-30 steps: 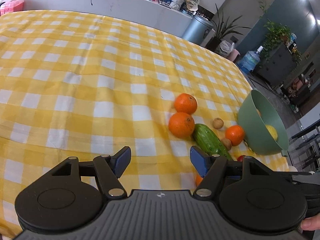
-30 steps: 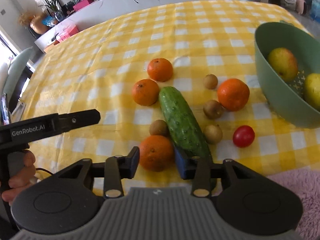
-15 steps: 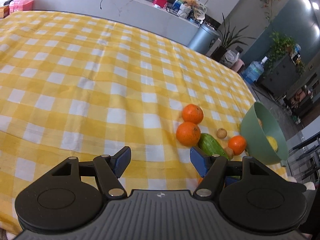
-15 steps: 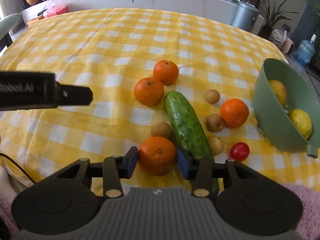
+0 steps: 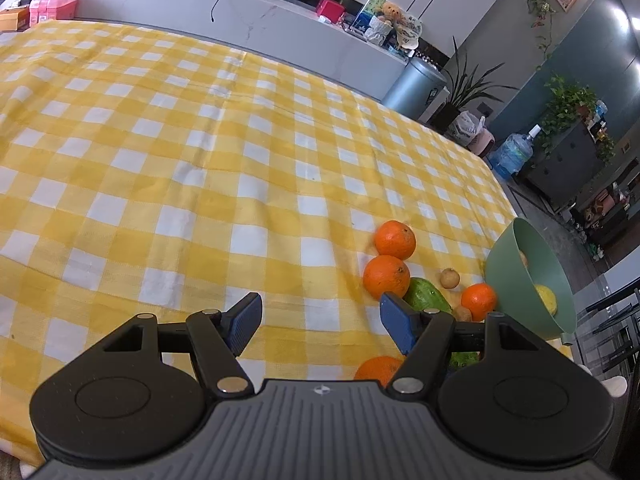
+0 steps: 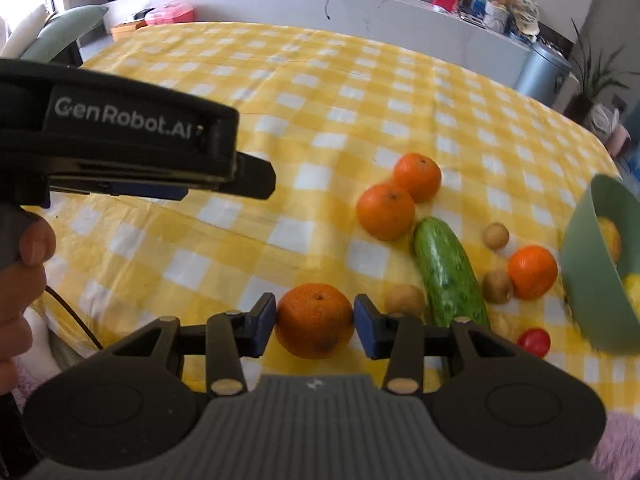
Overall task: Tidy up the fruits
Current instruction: 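Move the right tool to the orange and close on it, then close the left tool on an orange while the right tool lifts its orange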
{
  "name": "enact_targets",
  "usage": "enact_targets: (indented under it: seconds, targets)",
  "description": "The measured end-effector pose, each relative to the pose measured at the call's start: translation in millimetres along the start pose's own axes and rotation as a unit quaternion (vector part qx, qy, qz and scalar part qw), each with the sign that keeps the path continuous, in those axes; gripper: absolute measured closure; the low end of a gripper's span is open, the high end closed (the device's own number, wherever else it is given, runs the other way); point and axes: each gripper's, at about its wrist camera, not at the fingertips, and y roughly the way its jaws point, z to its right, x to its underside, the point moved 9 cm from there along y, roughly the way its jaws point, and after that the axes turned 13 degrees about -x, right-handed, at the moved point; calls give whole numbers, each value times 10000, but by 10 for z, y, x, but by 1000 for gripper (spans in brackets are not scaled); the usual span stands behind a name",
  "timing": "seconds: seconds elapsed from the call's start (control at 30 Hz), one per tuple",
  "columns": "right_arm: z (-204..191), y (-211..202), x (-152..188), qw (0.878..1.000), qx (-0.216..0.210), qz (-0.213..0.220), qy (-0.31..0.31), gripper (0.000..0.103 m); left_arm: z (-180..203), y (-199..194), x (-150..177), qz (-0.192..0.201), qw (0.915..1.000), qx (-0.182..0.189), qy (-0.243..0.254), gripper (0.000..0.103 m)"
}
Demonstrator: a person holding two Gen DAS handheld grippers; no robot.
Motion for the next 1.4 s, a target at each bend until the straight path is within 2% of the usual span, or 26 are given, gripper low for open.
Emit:
enact_targets:
  seconds: [0.23, 0.3, 0.4, 0.73, 1.0, 1.1, 1.27, 1.4]
  targets:
    - [-22, 60, -90, 9993, 6, 178, -343, 62, -1, 1, 0, 9, 10000, -54, 69, 24]
    - [-18, 91, -114, 9993, 5, 190, -329, 58, -15, 18, 5, -14, 9998, -144, 108, 24]
    - [42, 174, -138, 9995, 133, 155, -227, 59, -44, 35, 4, -42, 9997, -225, 96, 24]
    - [114, 259, -211, 9993, 49, 354, -118, 59, -82, 131, 33, -176, 9990, -388, 131, 24]
    - [100, 339, -210, 9991, 132, 148, -362, 56, -87, 169, 45, -227, 9987, -437, 139, 24]
    - [143, 372, -184, 9991, 250, 59, -331, 58, -93, 172, 46, -229, 9986, -449, 144, 25]
    - [120, 336, -185, 9997, -104, 169, -174, 59, -107, 182, 36, -225, 9986, -462, 108, 24]
    - [80, 217, -236, 9984, -254, 488, -161, 59, -115, 193, 31, -182, 9987, -464, 103, 24]
